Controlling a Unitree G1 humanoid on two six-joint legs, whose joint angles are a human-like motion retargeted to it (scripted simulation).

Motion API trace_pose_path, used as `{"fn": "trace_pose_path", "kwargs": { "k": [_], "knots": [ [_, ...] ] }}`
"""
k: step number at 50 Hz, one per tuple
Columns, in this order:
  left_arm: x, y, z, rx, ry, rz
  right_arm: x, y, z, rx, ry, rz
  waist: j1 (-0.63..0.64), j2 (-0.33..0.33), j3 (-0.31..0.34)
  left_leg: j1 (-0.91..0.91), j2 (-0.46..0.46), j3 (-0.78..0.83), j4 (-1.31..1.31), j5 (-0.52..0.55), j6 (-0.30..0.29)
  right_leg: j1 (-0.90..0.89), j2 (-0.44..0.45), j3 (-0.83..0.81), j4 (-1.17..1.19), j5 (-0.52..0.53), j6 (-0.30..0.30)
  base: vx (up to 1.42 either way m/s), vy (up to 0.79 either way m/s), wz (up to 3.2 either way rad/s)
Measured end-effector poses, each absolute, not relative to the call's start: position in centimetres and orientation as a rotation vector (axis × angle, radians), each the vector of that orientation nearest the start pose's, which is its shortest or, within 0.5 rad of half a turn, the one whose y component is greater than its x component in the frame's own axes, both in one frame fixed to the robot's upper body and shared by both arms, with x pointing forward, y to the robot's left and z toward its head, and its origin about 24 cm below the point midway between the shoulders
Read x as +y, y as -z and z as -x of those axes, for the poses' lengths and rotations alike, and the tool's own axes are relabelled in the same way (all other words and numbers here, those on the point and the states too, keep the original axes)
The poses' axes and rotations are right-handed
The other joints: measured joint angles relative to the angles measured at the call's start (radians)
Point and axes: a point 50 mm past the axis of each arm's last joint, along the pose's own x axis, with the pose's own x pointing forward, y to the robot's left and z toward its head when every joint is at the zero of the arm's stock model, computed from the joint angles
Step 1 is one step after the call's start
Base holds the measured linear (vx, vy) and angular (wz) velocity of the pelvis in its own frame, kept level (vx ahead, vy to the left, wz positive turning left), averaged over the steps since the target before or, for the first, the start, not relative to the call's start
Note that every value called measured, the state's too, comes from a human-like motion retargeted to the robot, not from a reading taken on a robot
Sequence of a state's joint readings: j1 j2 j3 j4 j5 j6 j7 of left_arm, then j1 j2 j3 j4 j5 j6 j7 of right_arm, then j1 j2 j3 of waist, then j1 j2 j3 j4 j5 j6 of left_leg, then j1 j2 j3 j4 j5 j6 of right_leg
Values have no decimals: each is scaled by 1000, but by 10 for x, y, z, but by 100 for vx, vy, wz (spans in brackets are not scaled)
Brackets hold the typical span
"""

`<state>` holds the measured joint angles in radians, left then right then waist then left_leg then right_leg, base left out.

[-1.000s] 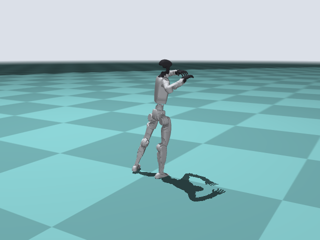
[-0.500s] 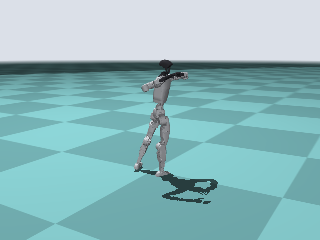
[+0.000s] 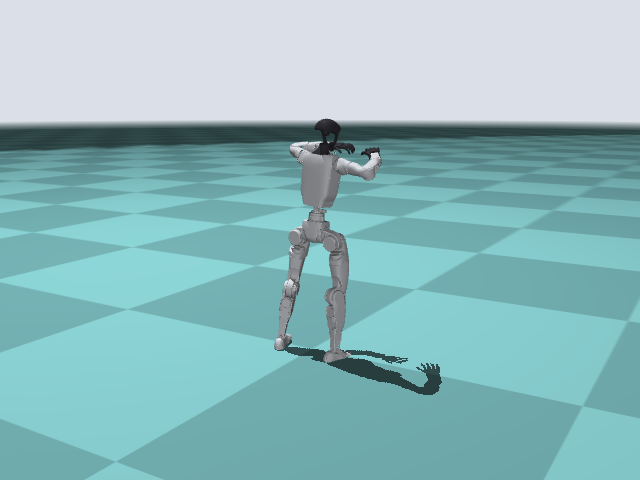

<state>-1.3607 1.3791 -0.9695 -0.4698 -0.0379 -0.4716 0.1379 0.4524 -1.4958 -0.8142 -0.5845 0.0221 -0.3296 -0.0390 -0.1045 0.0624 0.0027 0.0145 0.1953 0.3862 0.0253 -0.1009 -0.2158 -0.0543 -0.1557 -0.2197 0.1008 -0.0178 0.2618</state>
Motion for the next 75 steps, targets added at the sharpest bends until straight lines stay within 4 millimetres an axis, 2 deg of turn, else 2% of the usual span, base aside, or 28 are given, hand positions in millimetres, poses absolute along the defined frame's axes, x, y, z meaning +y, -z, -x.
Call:
{"fn": "trace_pose_path", "kwargs": {
  "k": [5, 11, 15, 20, 23, 26, 28, 30, 33, 37, 42, 49, 56, 63, 69, 75],
  "knots": [
    [103, -318, -203, -1357, 801, -1364, -202, -313, -174, -913, -359, 1598, 143, -63, -3, -24, -97, -186, -45, 28, -11, 98, -99, -183, -10, -22, 0, 5, 27, 206],
    [112, -312, -204, -1303, 798, -1384, -187, -310, -174, -948, -462, 1604, 333, -116, 10, -31, -181, -403, -113, 81, -46, 219, -154, -421, -8, -31, -8, 6, 20, 206],
    [118, -309, -202, -1289, 788, -1389, -174, -309, -172, -1006, -526, 1607, 500, -165, 17, -57, -243, -506, -113, 90, -46, 255, -204, -540, 37, -42, -12, 8, 21, 160],
    [131, -309, -201, -1249, 730, -1391, -156, -309, -168, -1126, -584, 1563, 757, -235, 42, -94, -273, -588, -113, 93, -46, 262, -226, -636, 85, -58, -33, 7, 8, 106],
    [150, -309, -203, -1154, 663, -1411, -137, -309, -179, -1221, -648, 1479, 876, -280, 55, -116, -277, -625, -113, 94, -46, 264, -220, -678, 88, -62, -45, 6, 1, 75],
    [171, -307, -208, -1050, 587, -1414, -115, -311, -193, -1288, -729, 1430, 988, -294, 72, -132, -280, -654, -113, 97, -46, 273, -208, -713, 76, -58, -53, 5, 0, 61],
    [186, -303, -208, -992, 531, -1402, -99, -312, -200, -1320, -794, 1430, 1055, -279, 88, -139, -282, -671, -113, 100, -46, 281, -199, -734, 65, -54, -55, 4, 0, 54],
    [204, -297, -201, -934, 453, -1393, -80, -313, -202, -1362, -878, 1447, 1092, -249, 102, -146, -285, -689, -113, 103, -45, 289, -190, -754, 55, -49, -56, 3, 1, 53],
    [215, -295, -196, -898, 397, -1410, -65, -312, -201, -1409, -933, 1439, 1143, -245, 114, -156, -292, -712, -113, 108, -38, 296, -182, -782, 46, -42, -56, 3, 1, 49],
    [223, -297, -184, -910, 318, -1427, -45, -317, -195, -1492, -976, 1425, 1133, -239, 123, -165, -300, -735, -113, 114, -30, 301, -181, -806, 51, -41, -58, 2, 0, 35],
    [219, -302, -172, -960, 288, -1439, -33, -323, -187, -1570, -983, 1398, 1050, -238, 114, -163, -299, -729, -113, 115, -26, 296, -189, -796, 65, -43, -59, 0, 0, -11],
    [209, -302, -170, -989, 341, -1413, -35, -325, -181, -1577, -994, 1386, 892, -220, 84, -136, -276, -637, -113, 105, -27, 258, -208, -683, 73, -42, -46, -1, 0, -79],
    [198, -305, -174, -1029, 396, -1375, -41, -324, -182, -1528, -1002, 1426, 708, -197, 48, -114, -247, -510, -113, 94, -41, 184, -225, -529, 84, -39, -36, -3, 1, -108],
    [185, -305, -179, -1068, 469, -1341, -40, -328, -183, -1549, -971, 1440, 552, -190, 34, -108, -236, -411, -113, 87, -46, 120, -231, -413, 70, -27, -30, -4, 4, -82],
    [179, -300, -184, -1072, 504, -1336, -34, -329, -183, -1569, -972, 1462, 515, -195, 48, -114, -229, -372, -113, 81, -45, 89, -227, -368, 57, -20, -29, -4, 4, -38],
    [180, -297, -189, -1066, 487, -1344, -34, -325, -185, -1546, -987, 1483, 570, -206, 68, -133, -246, -410, -113, 80, -45, 91, -242, -406, 75, -29, -35, -1, 7, 37]
  ]
}}
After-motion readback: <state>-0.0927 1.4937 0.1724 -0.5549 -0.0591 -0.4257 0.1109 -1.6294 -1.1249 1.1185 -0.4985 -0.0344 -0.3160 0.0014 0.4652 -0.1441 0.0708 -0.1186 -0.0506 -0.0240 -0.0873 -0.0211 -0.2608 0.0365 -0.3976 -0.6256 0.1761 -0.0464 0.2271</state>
